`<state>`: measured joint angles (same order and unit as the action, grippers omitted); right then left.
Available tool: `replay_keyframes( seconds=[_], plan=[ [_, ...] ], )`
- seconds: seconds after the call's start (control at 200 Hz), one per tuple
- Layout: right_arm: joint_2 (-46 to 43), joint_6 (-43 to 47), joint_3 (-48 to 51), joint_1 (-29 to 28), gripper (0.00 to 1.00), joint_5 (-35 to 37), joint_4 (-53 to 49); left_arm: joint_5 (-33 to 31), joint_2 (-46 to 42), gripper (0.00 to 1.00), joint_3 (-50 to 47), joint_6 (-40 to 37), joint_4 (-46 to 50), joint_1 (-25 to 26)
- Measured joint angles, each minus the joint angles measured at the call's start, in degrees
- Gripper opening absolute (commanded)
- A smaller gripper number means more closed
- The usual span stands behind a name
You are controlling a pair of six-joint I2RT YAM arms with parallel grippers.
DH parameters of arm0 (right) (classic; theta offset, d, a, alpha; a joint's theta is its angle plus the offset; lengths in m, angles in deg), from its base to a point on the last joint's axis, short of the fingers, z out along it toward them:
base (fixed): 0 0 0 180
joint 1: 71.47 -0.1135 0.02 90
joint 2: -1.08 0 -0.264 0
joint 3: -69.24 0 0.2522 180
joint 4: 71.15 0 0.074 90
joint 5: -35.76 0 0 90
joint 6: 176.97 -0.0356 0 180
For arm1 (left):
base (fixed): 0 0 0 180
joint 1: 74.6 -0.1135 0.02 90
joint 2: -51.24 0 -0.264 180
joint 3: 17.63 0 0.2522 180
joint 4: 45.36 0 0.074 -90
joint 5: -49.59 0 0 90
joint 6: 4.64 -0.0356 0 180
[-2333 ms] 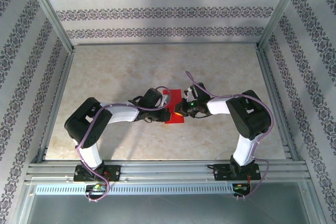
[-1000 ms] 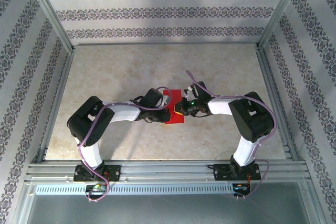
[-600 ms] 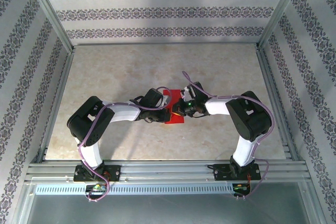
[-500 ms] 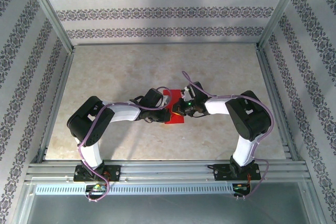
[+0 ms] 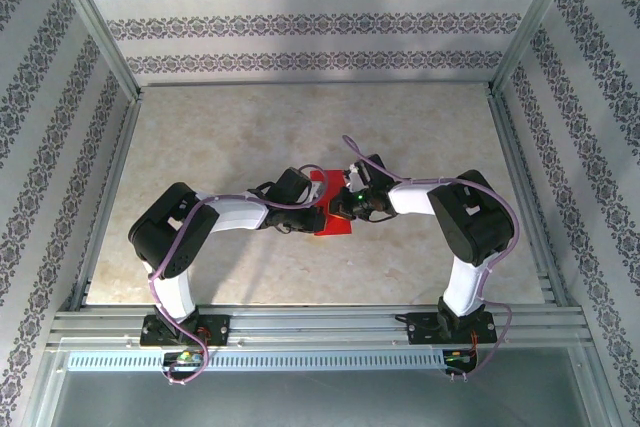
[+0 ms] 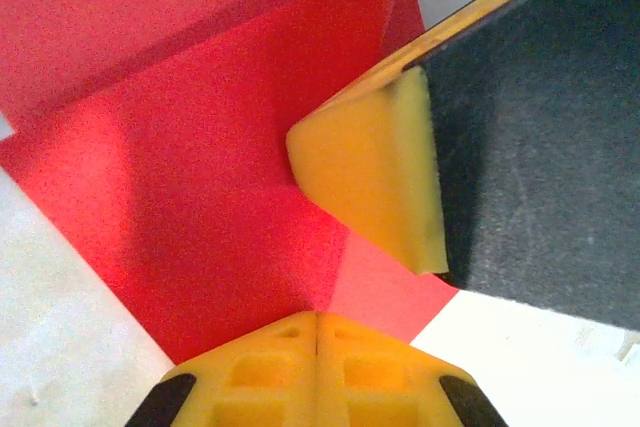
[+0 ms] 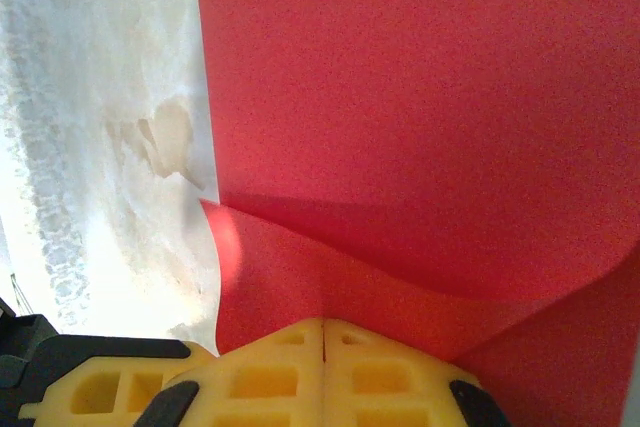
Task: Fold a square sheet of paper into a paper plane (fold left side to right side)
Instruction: Fold the triangle a second time at the center of the table.
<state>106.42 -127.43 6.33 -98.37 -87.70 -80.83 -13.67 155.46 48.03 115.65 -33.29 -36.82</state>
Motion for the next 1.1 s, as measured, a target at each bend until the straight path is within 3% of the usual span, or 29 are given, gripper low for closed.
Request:
replay_keyframes(
  seconds=[1.104],
  plan=[
    [1.9, 6.5, -5.5, 13.7, 0.00, 0.2, -7.5, 0.0, 0.2, 0.00, 0.2, 0.0, 0.0, 0.0]
  ],
)
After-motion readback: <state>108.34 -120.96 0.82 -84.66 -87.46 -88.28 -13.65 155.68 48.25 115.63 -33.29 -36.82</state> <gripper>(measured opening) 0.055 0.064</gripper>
